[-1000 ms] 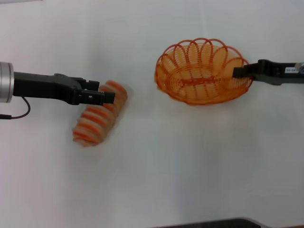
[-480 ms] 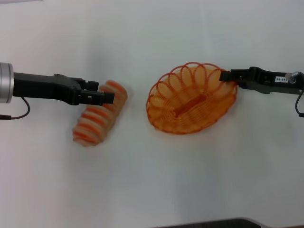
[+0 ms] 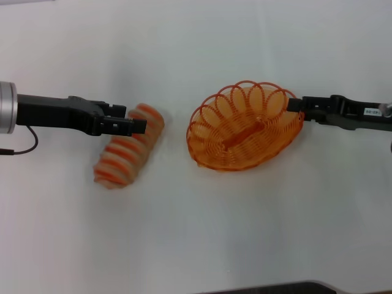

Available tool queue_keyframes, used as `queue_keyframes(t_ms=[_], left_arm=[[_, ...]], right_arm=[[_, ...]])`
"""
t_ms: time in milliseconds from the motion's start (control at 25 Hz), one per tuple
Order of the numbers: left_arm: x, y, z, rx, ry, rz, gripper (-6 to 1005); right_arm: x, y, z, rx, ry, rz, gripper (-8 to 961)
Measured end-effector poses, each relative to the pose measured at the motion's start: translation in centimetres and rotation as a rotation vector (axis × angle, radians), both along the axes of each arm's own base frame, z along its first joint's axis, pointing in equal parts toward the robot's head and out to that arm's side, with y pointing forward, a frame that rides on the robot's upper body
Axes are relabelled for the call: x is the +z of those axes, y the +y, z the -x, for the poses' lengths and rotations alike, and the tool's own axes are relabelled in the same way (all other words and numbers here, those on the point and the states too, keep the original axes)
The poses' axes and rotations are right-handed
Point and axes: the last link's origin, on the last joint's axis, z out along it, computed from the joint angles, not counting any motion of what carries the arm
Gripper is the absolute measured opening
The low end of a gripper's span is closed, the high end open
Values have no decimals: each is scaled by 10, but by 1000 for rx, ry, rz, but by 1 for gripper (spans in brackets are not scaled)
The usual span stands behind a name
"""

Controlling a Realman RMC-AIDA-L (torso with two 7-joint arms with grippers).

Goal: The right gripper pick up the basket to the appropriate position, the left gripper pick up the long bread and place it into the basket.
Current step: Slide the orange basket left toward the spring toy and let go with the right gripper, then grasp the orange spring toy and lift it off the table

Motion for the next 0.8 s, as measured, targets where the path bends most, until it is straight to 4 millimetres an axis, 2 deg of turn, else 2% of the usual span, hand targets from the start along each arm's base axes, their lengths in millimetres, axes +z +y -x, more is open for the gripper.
queue_keyframes(t_ms=[400, 520, 640, 800], left_arm=[[0, 0, 0, -2, 1, -2, 808], [0, 0, 0, -3, -1, -4, 807], [0, 0, 0, -1, -5, -7, 807], [0, -1, 0, 0, -10, -4, 807]], right_arm=[[11, -14, 6, 91, 51, 53, 641], [27, -18, 1, 101, 67, 9, 640], [53, -21, -7, 128, 83, -111, 638], [79, -26, 6, 311, 133, -269, 637]])
